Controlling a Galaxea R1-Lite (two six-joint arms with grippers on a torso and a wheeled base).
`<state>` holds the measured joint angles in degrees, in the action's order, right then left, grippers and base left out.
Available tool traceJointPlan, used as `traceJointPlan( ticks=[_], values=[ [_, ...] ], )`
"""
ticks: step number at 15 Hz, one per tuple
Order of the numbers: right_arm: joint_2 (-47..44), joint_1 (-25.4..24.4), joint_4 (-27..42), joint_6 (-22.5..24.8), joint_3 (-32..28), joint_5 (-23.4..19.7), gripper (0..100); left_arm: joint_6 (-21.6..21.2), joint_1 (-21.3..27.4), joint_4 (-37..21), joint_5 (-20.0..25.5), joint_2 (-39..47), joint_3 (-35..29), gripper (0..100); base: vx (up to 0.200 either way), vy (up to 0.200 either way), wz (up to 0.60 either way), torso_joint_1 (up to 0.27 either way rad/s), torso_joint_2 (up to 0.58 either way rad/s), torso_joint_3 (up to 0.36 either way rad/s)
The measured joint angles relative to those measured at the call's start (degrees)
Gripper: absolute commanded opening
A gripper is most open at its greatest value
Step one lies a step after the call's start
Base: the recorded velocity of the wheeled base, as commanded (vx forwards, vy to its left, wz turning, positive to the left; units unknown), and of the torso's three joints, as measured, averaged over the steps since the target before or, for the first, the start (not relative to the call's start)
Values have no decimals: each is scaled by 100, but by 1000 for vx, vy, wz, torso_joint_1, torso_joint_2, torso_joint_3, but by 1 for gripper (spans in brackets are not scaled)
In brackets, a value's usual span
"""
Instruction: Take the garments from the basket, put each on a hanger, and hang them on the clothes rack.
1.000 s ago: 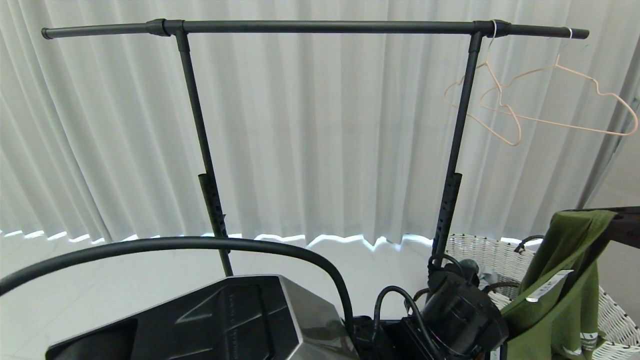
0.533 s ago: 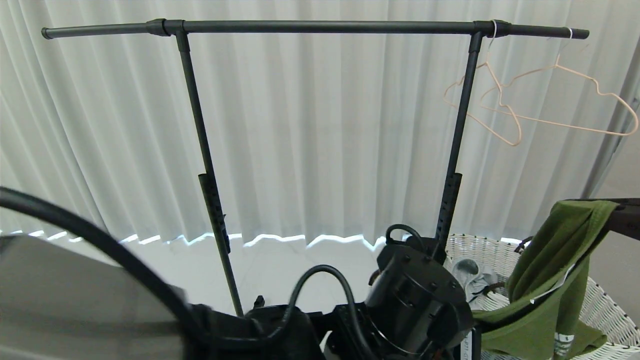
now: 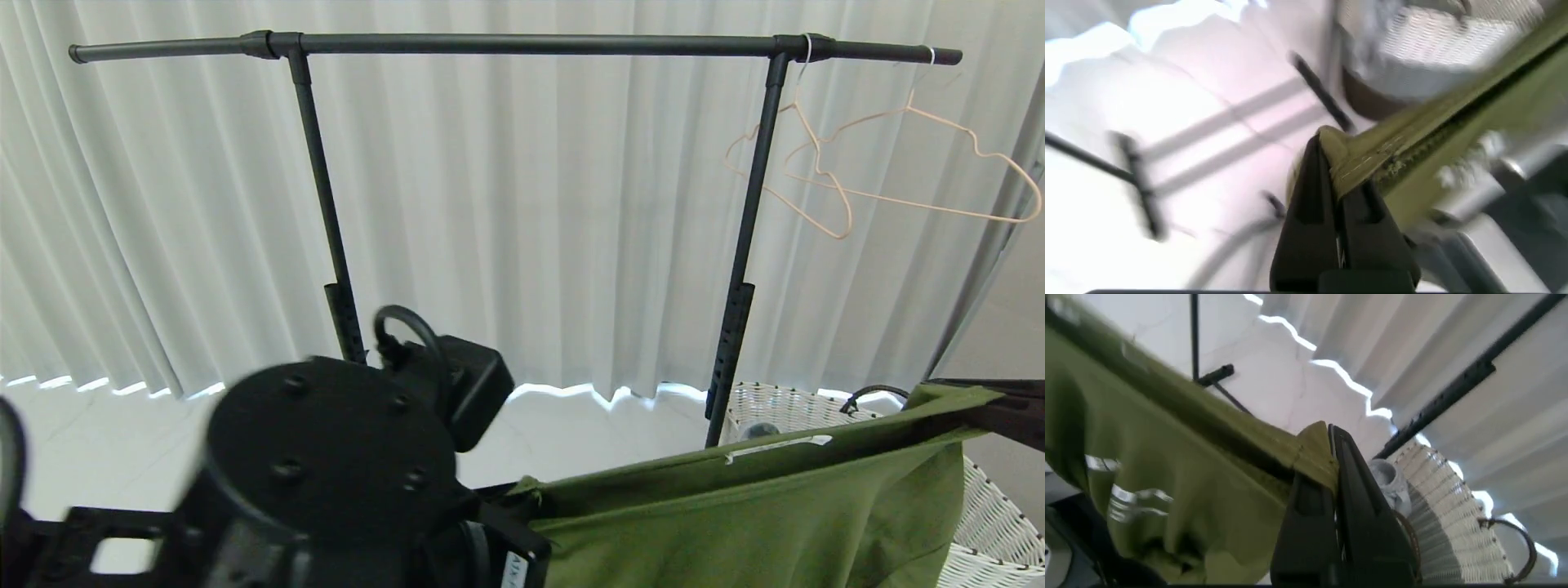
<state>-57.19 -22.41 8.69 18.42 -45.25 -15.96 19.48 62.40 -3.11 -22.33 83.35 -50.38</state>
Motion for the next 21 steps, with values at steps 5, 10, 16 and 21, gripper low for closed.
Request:
traceJointPlan(
  ticks=[5,10,16,21],
  values=[
    [22,-488,-128,43,-516,246,0,-1401,-168,-140,-678,-809,-457,0,0,0,0,0,0,0],
    [-397,-909,-122,-35,-1786,556,0,-2951,-855,-143,-706,-975,-1748,0,0,0,0,0,0,0],
    [-646,-1073,268,-463,-2177,553,0,-3045,-962,-101,-711,-1104,-2053,0,0,0,0,0,0,0],
    [-323,-2007,1652,-1182,-2354,521,0,-3040,-833,-90,-717,-1106,-2070,0,0,0,0,0,0,0]
  ],
)
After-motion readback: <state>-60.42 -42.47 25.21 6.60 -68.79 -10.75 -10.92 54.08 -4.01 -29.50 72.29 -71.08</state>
